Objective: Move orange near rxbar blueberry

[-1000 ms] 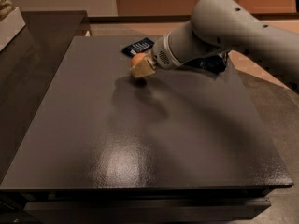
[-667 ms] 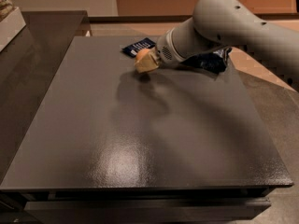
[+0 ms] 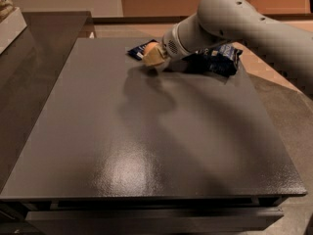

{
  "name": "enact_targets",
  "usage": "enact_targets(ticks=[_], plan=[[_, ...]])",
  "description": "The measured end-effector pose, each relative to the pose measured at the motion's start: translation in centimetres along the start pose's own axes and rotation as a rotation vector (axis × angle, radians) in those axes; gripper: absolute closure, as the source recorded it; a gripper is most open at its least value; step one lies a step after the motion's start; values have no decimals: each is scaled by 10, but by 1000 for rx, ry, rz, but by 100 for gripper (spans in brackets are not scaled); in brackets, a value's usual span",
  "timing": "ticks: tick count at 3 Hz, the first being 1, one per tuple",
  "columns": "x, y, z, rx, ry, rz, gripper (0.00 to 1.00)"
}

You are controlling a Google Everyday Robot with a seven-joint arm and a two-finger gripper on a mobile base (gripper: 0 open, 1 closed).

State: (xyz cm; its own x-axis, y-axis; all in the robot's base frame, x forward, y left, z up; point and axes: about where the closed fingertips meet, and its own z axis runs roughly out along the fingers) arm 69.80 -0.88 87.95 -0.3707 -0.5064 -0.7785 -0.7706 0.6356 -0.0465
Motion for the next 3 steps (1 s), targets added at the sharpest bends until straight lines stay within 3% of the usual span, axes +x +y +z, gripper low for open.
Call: enact_targets(ticks=[1,3], plan=[[-5,-6,14,0,2,-10,83],[-6,-3,41,-22,41,-34,36]])
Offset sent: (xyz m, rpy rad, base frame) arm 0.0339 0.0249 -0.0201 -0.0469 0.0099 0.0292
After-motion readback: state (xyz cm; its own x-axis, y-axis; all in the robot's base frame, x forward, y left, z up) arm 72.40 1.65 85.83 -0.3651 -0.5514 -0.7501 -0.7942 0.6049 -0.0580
